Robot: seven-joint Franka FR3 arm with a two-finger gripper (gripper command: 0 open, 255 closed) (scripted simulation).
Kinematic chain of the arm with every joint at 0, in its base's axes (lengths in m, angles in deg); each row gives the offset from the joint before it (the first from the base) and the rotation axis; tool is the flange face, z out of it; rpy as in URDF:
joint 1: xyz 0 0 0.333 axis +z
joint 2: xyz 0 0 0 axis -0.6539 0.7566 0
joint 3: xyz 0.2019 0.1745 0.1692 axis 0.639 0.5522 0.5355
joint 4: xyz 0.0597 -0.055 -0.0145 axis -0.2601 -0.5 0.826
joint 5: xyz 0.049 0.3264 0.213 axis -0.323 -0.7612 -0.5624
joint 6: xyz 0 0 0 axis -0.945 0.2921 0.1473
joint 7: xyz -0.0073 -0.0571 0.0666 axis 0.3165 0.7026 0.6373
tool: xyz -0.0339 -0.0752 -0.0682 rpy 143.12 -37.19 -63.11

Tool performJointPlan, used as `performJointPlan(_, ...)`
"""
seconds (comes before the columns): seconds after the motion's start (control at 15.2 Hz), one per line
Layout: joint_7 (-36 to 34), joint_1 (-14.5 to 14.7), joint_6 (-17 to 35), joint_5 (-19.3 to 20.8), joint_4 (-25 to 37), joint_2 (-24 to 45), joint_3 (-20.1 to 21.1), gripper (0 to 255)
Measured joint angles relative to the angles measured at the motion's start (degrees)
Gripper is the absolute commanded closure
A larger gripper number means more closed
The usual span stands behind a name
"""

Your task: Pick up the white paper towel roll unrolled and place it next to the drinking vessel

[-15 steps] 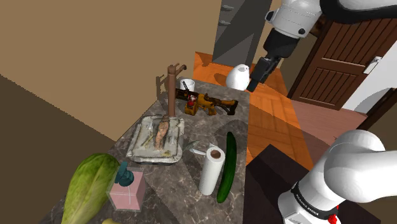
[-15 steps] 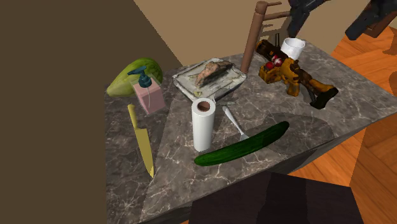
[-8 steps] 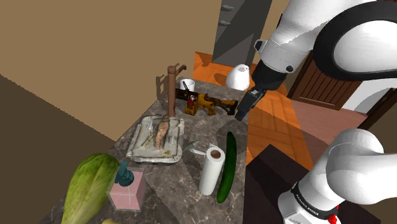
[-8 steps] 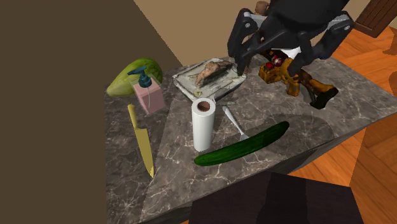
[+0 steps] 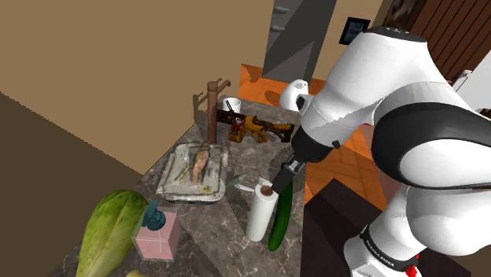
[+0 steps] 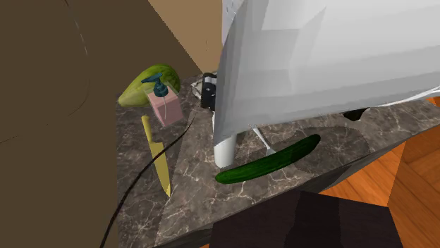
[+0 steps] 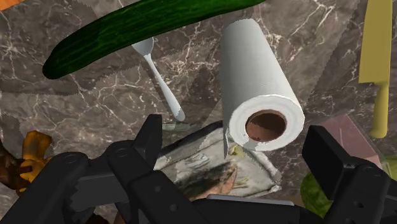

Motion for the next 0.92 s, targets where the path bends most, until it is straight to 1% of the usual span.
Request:
performJointPlan(0.13, -2.1, 1.2, 3.0, -1.9, -1.0, 1.3, 3.2, 0)
performJointPlan(0.33, -3.6, 2.0, 6.4, -3.6, -2.4, 2.8, 6.1, 0)
performJointPlan(0.73, -3.5, 1.7, 12.7, -5.4, -4.6, 6.8, 8.8, 0)
performJointPlan(0.92, -3.4, 1.5, 13.6, -5.5, -4.9, 7.4, 9.1, 0)
